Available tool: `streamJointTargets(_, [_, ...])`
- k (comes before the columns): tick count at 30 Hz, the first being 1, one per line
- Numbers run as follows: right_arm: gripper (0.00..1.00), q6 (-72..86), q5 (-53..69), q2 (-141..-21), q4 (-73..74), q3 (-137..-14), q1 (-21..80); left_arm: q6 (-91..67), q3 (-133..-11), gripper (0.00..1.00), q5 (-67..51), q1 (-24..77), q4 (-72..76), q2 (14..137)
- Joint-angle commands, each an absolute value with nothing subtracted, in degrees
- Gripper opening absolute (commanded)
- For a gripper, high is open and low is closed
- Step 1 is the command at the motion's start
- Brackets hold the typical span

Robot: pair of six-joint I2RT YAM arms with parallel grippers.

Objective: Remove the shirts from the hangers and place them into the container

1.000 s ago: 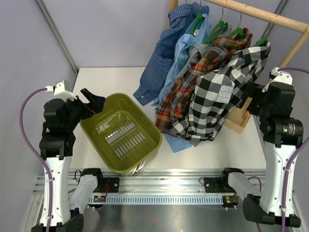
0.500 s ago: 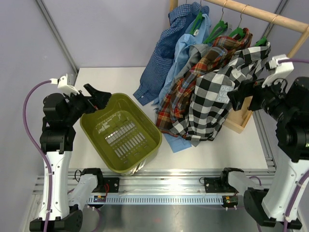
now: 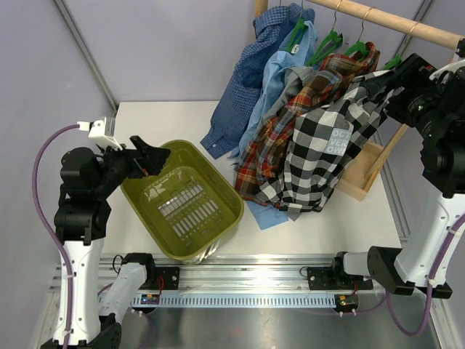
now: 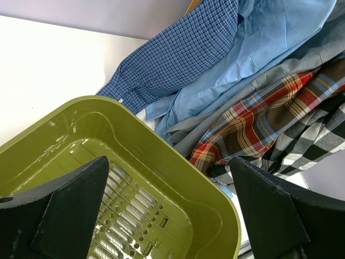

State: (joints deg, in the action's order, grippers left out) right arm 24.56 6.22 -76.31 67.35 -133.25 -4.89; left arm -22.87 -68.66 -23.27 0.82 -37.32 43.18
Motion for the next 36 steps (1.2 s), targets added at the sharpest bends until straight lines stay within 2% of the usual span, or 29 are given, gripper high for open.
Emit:
streamJointTargets(1, [0.83, 34.36, 2.99, -78.83, 64.69, -137.10, -4.83, -21.36, -70.40, 0.99, -23.73, 0.97, -37.61, 42.45])
streamJointTargets(6, [0.76, 34.98, -1.30, -82.43, 65.30, -140.18, -5.01, -20.48, -69.96, 0.99, -21.89, 1.05, -38.85, 41.05])
streamJointTargets(10, [0.75, 33.75, -4.82, -83.49, 64.95, -141.94, -5.89, -20.13, -69.00, 0.99, -21.45, 0.97, -39.11, 39.90])
streamJointTargets(28, [0.65, 28.04, -6.85, -87.89, 56.51, -129.64, -6.15, -19.60, -67.32, 0.99, -23.91, 1.05, -36.39, 42.19])
streamJointTargets(36, [0.58, 23.47, -12.74, -80.17, 55.90, -121.21, -6.50, -19.34, -66.89, 0.99, -23.56, 1.05, -36.56, 41.84])
